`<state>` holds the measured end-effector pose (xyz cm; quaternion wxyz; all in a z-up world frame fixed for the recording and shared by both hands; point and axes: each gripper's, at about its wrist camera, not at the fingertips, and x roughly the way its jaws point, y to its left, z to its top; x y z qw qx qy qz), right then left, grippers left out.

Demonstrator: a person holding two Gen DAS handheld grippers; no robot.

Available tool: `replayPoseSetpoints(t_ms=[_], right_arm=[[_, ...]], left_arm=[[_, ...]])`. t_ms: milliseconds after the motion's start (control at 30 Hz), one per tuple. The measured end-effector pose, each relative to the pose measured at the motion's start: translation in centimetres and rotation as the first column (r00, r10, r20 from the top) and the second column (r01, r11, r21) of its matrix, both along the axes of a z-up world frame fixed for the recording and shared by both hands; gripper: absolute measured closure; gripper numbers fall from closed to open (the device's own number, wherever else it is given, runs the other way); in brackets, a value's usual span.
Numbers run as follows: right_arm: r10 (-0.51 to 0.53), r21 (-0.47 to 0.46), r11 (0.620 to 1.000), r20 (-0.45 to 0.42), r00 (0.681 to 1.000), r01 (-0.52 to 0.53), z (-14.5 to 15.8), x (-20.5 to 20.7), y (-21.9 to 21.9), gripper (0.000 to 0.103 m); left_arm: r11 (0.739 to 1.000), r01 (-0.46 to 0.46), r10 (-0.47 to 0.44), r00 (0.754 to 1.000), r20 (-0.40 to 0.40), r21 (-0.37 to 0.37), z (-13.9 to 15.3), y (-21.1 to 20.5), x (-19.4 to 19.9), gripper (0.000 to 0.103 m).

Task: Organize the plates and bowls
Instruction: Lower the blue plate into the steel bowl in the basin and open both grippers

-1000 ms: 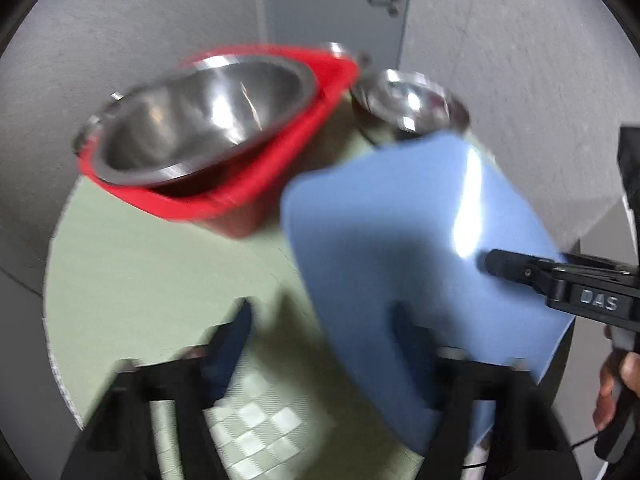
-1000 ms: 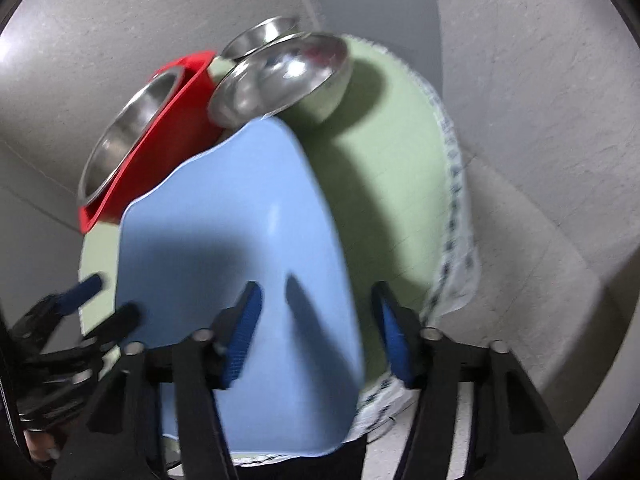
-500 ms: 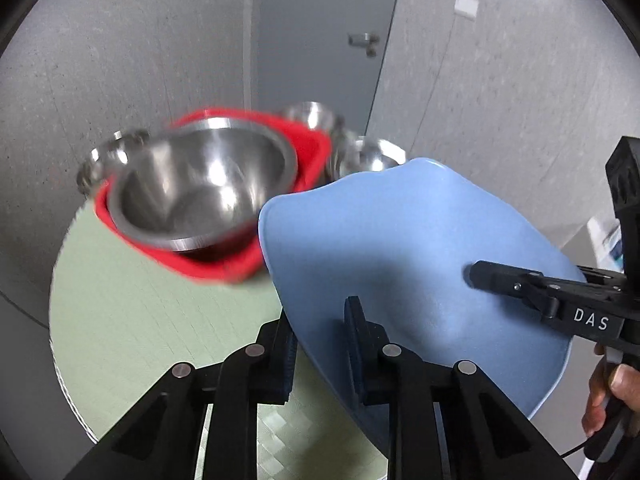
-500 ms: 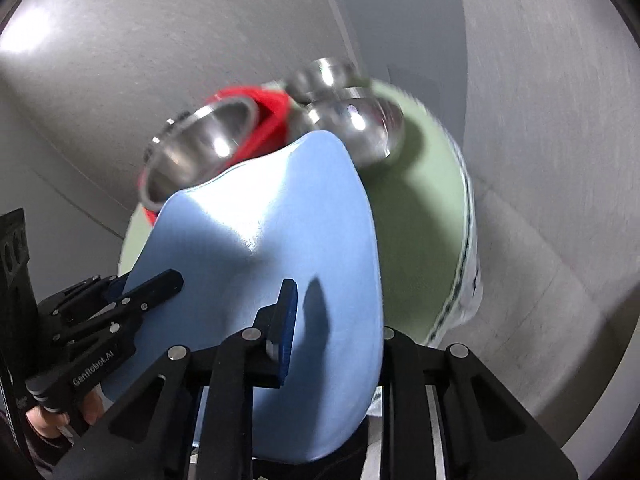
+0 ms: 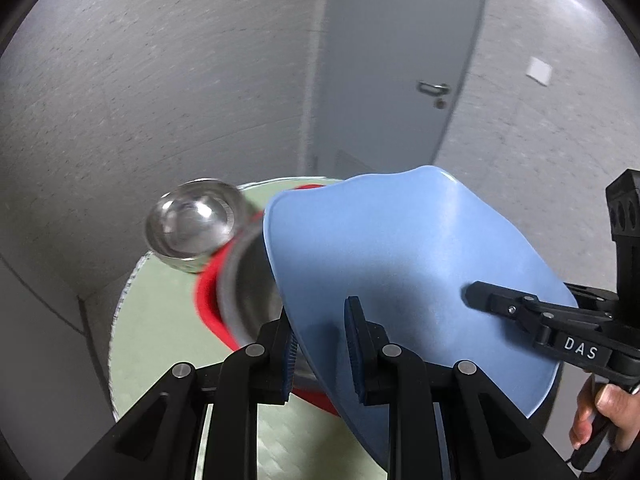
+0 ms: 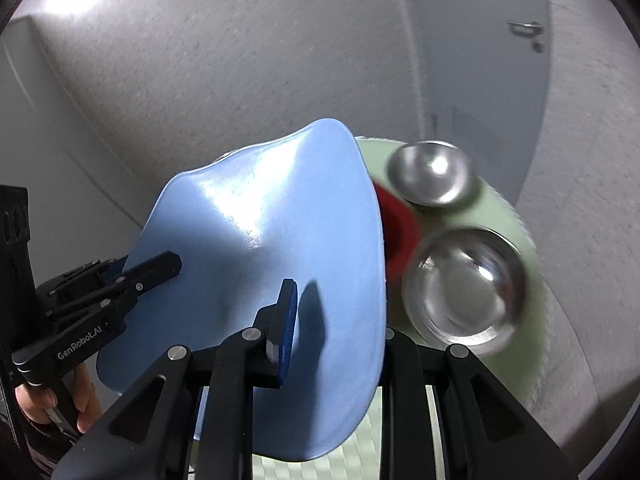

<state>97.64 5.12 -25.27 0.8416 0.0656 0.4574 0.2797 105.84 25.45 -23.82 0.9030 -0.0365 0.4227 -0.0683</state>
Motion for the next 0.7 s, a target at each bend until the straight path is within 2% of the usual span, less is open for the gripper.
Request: replayPoseSetpoints(t_ms=[100, 300, 467, 567, 700], right_arm=[[0.037, -0.030, 0.999, -0.032, 0.999, -0.038, -1.4, 2.1, 2.7, 0.082], [0.079, -0.070, 0.994, -0.094, 0.993, -0.085, -4.2, 4.2, 5.0, 0.082], [0.077, -0.064, 0.994, -0.129, 0.989, -0.085, -5.6, 5.5, 5.3, 0.080], [0.061, -0.079, 0.994, -0.128, 0.990, -0.071, -5.6, 5.5, 5.5, 0.077], [0.043, -0.056, 0.997, -0.137, 0.990, -0.051, -5.2, 5.1, 5.5, 0.059]], left_arm=[[1.000, -0.027, 0.028, 0.998, -0.058, 0.010, -2.0, 1.6, 2.6, 0.084], [0.998, -0.062, 0.065, 0.989, -0.134, 0.026, -5.7, 2.8, 6.4, 0.084], [0.998, -0.060, 0.063, 0.992, -0.111, 0.037, -5.9, 2.4, 7.3, 0.084], [0.997, -0.044, 0.051, 0.993, -0.102, 0.069, -5.8, 1.6, 7.3, 0.084], [0.997, -0.028, 0.036, 0.993, -0.116, 0.068, -6.1, 0.9, 6.9, 0.082]])
